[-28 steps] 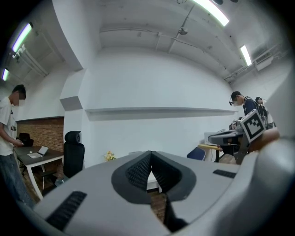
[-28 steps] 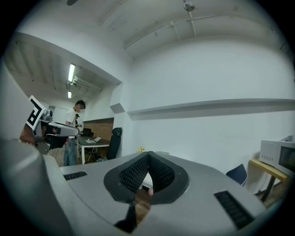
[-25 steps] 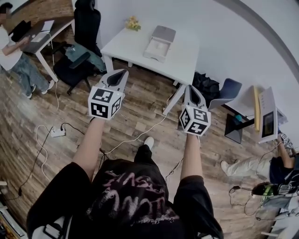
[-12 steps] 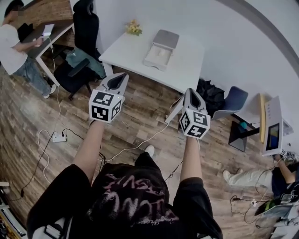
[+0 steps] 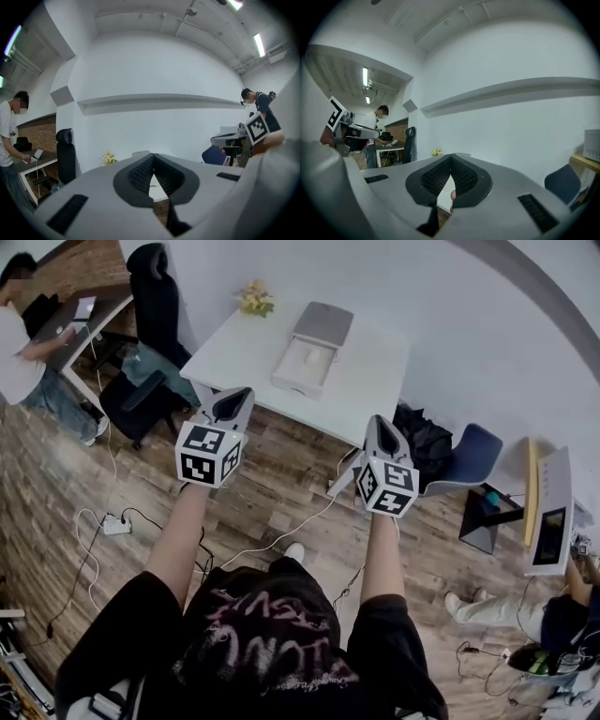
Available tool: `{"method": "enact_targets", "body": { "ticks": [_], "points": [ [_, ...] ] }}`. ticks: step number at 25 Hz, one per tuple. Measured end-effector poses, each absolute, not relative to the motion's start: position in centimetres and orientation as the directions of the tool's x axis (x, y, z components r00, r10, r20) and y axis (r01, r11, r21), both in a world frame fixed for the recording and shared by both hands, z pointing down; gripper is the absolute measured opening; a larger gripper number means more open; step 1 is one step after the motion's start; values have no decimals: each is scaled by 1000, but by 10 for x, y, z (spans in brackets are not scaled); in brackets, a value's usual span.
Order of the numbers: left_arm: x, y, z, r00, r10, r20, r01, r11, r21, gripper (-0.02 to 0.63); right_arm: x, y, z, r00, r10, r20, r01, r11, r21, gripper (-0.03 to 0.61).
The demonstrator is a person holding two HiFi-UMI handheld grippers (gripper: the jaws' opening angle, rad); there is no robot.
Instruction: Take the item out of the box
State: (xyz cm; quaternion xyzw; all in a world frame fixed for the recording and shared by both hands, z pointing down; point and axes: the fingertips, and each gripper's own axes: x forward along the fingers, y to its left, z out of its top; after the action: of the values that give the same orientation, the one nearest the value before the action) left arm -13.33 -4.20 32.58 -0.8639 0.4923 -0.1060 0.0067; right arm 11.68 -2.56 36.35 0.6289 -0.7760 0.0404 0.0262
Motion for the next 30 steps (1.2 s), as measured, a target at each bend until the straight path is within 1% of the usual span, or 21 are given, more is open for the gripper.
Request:
{"method": "enact_targets", "body": {
  "ticks": [12, 20, 30],
  "points": [
    [-96, -112, 330, 436, -877, 201, -877, -464, -122, 2, 151, -114, 371, -268, -958, 100, -963, 263, -57, 9],
    [-92, -120, 334, 408, -889, 206, -890, -438, -124, 2, 151, -131, 377, -309, -946, 98, -951, 304, -62, 9],
    [-78, -144, 339, 431, -878, 209, -881, -460, -115, 2, 162, -153, 378, -292, -951, 100, -956, 287, -58, 9]
  ]
}}
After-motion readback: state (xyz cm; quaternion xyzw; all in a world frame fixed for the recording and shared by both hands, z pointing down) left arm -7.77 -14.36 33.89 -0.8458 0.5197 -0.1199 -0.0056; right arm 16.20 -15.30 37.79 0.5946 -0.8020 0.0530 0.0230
